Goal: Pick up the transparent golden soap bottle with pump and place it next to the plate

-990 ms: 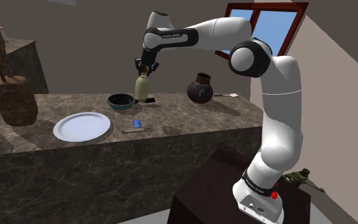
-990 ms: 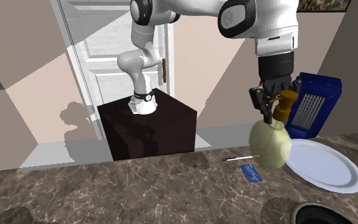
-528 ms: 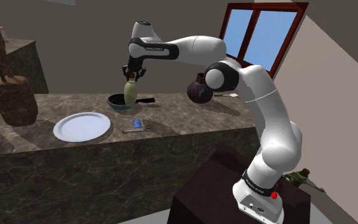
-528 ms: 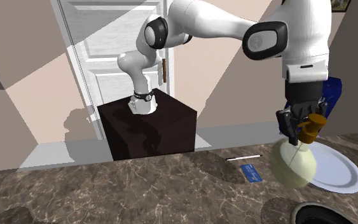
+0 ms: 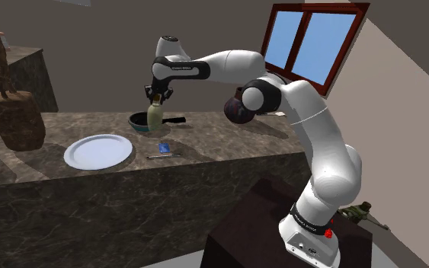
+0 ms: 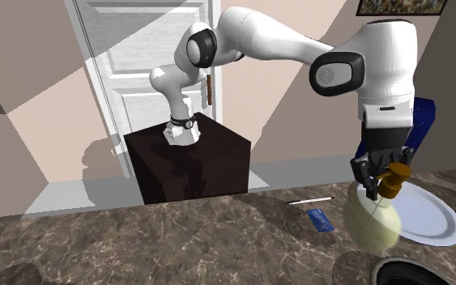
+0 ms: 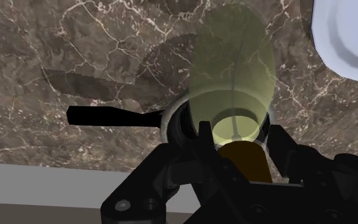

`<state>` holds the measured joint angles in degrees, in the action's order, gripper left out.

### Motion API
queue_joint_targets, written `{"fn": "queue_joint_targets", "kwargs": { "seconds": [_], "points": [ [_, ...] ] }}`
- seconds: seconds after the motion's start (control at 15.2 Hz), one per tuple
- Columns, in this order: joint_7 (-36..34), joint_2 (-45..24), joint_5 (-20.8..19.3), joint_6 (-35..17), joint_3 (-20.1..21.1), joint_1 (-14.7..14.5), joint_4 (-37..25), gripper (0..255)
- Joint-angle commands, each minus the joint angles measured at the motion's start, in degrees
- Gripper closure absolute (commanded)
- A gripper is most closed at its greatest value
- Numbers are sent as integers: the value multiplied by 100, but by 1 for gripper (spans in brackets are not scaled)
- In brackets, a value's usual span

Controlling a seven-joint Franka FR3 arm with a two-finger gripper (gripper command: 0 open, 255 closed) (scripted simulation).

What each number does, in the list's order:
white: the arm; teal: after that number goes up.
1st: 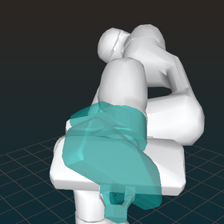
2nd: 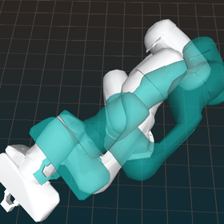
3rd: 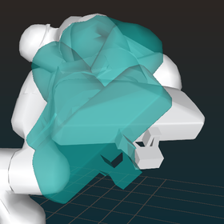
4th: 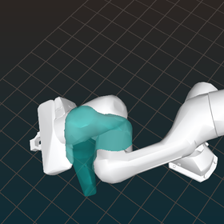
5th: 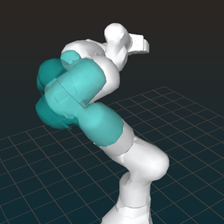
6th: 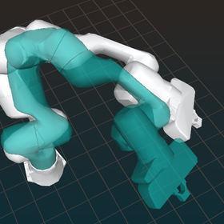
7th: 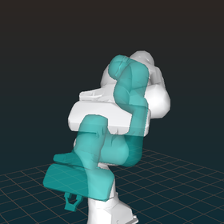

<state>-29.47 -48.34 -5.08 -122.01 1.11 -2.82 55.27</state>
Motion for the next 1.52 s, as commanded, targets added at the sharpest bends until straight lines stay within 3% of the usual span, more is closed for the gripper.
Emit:
{"fn": "queue_joint_targets", "kwargs": {
  "seconds": [0.0,0.33,0.86,0.92,1.25,1.45],
  "points": [
    [-15,-16,-6,-158,-3,-1,134,255],
    [-44,-99,-20,-523,-11,0,417,255],
    [-44,-99,-21,-523,-11,0,417,255],
    [-43,-100,-20,-524,-11,1,417,0],
    [-44,-99,-21,-523,-11,0,417,0],
    [-52,407,-18,-344,-1,-10,746,0]
  ]
}}
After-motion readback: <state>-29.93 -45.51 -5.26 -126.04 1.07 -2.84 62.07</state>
